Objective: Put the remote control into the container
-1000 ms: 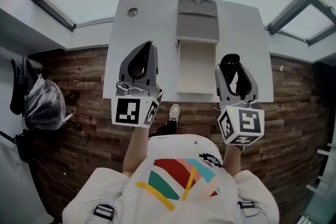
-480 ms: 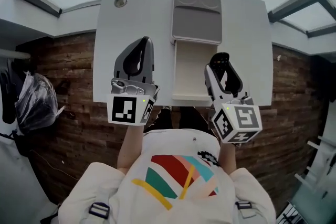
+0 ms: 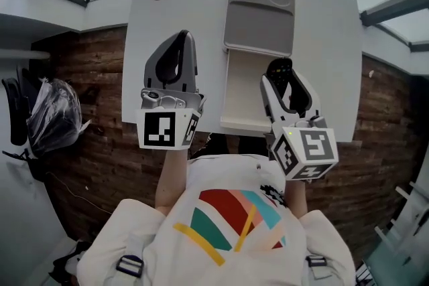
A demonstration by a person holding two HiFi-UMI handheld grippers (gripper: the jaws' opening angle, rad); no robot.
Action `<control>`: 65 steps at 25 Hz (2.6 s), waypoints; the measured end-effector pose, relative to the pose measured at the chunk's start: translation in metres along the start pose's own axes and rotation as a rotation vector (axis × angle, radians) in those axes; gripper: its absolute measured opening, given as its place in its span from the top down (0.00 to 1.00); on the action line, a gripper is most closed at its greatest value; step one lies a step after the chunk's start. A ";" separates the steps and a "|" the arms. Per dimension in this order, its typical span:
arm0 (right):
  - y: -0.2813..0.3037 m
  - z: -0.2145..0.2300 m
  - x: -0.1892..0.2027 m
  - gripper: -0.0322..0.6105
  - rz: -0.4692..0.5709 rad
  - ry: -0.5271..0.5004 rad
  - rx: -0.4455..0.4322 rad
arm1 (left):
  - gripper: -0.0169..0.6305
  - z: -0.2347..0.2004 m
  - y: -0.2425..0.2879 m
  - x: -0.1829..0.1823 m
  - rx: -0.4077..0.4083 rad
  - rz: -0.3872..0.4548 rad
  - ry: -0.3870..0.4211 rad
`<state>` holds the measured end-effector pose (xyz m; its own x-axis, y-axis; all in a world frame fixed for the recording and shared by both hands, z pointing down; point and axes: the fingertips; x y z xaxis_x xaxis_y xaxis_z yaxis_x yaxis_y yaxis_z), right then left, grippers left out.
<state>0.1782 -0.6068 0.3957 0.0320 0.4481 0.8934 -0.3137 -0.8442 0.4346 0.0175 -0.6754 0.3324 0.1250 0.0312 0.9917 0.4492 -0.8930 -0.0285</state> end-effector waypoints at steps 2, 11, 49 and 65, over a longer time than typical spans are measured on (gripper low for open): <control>0.004 -0.001 0.008 0.58 -0.028 -0.010 -0.009 | 0.96 -0.003 0.000 0.006 -0.014 -0.012 -0.003; 0.051 -0.004 0.082 0.58 -0.239 -0.091 -0.050 | 0.96 0.001 0.005 0.031 -0.019 -0.071 -0.019; 0.098 -0.033 0.187 0.58 -0.551 -0.283 -0.026 | 0.96 -0.023 -0.016 0.049 -0.066 -0.098 -0.048; 0.074 -0.005 0.031 0.49 -0.135 -0.101 0.010 | 0.96 0.005 -0.011 -0.001 0.008 0.006 -0.016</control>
<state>0.1514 -0.6544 0.4547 0.1683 0.5267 0.8332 -0.2908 -0.7811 0.5525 0.0164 -0.6634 0.3313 0.1419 0.0329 0.9893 0.4552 -0.8897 -0.0357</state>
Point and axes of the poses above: the fingertips, and each gripper's own axes: y forward along the fingers, z to its right, x out of its underside, and after that the axes turned 8 degrees about -y, right-handed
